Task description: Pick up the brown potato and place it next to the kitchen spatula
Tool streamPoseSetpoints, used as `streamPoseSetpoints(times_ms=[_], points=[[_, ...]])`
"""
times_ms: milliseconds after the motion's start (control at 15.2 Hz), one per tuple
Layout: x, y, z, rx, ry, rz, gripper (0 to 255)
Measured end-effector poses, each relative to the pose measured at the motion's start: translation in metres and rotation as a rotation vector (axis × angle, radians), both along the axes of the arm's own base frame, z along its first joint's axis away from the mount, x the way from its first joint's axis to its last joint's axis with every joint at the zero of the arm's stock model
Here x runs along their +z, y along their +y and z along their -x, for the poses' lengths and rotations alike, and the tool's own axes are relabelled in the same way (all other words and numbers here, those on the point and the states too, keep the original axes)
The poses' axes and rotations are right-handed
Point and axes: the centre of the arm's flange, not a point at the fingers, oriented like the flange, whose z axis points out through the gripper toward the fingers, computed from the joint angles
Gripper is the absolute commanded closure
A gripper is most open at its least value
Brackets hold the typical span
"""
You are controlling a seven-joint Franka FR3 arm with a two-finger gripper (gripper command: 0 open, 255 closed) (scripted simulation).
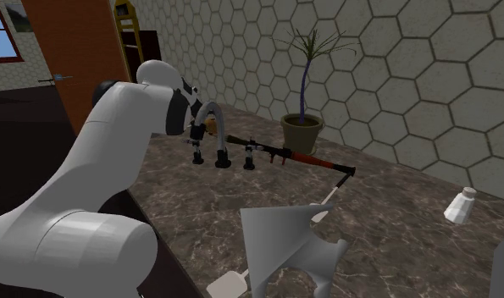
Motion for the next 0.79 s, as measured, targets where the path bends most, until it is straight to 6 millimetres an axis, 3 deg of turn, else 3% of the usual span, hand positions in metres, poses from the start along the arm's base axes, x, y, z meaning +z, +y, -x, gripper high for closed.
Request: streamPoseSetpoints(times_ms=[132,396,792], points=[[0.003,0.002,0.002,-0.001,0.001,0.001,0],[0.035,0.008,0.026,0.000,0.000,0.000,0],[0.038,0.008,0.028,0.000,0.000,0.000,0]])
